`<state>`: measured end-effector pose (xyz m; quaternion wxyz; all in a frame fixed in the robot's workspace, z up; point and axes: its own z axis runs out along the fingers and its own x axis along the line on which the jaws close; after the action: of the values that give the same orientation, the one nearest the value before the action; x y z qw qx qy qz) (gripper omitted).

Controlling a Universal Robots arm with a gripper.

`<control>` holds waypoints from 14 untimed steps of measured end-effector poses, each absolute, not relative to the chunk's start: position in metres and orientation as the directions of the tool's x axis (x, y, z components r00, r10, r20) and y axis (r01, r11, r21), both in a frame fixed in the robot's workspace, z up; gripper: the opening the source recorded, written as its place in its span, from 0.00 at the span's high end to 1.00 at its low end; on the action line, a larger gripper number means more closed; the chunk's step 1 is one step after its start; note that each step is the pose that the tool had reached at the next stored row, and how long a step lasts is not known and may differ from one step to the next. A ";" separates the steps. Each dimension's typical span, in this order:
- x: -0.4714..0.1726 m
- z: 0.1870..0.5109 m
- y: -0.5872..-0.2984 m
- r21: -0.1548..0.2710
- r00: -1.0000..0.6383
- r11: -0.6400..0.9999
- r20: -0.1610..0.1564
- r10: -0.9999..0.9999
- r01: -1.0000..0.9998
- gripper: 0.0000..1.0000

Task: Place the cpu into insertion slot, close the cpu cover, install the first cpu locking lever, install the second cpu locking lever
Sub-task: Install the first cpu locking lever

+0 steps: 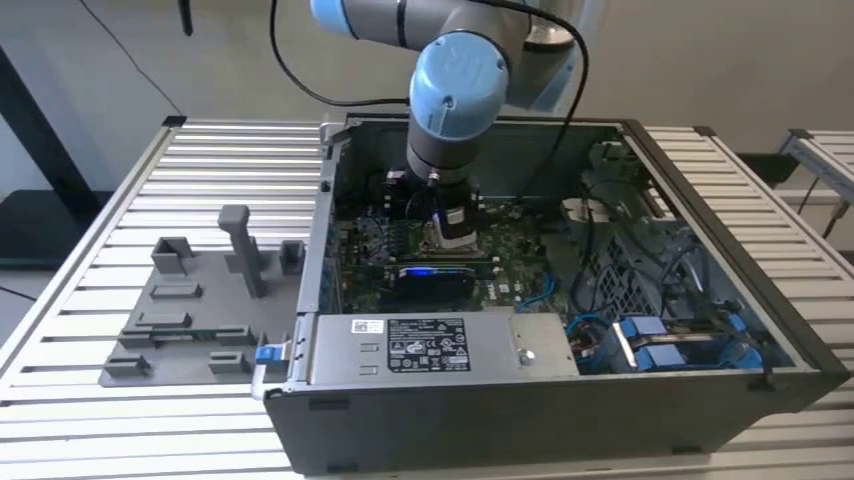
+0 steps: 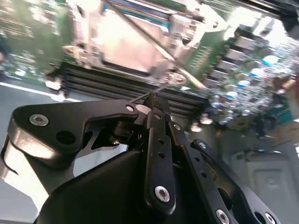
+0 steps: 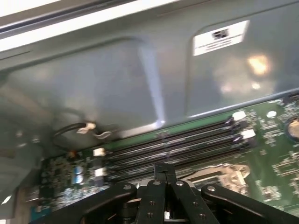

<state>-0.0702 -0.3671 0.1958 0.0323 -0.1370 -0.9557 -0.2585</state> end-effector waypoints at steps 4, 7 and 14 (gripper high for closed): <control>-0.080 0.196 -0.367 0.485 -0.960 0.829 0.133 0.245 0.279 0.89; -0.080 0.196 -0.367 0.485 -0.960 0.829 0.133 0.245 0.278 0.89; -0.081 0.196 -0.367 0.469 -0.960 0.838 0.128 0.248 0.279 0.89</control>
<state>-0.0805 -0.3670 0.1959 0.0310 -0.1373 -0.9581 -0.2494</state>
